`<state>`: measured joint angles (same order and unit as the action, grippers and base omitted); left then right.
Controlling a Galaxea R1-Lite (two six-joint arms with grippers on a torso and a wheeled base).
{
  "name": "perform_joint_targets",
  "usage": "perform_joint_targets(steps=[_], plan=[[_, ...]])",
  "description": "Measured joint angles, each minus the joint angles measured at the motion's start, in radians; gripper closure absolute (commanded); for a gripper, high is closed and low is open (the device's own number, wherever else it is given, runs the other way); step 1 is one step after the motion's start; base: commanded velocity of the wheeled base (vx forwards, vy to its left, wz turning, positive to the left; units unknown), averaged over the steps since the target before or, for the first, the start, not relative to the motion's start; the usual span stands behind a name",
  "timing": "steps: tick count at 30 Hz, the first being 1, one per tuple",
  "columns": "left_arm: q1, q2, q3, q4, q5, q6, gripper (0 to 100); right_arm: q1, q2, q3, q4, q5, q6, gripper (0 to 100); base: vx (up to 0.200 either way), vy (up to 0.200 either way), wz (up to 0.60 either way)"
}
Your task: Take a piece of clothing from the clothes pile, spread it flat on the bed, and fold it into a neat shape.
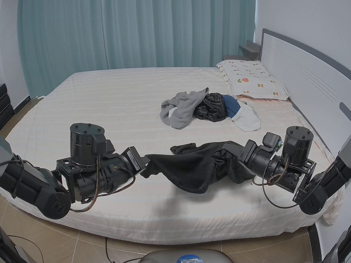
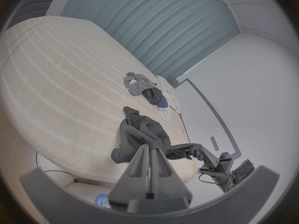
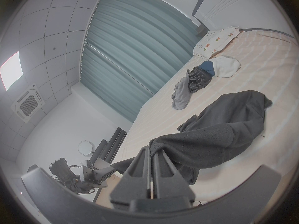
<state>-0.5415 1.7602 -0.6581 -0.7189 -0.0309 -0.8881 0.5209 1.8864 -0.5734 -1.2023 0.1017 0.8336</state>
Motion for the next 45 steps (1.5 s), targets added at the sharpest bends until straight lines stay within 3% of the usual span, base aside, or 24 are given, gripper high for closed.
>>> perform_joint_targets(steps=[45], plan=[[0.015, -0.024, 0.000, 0.005, -0.003, 0.003, 100, -0.007, 0.002, -0.003, -0.055, 0.001, 0.002, 100, 0.000, 0.200, 0.00]])
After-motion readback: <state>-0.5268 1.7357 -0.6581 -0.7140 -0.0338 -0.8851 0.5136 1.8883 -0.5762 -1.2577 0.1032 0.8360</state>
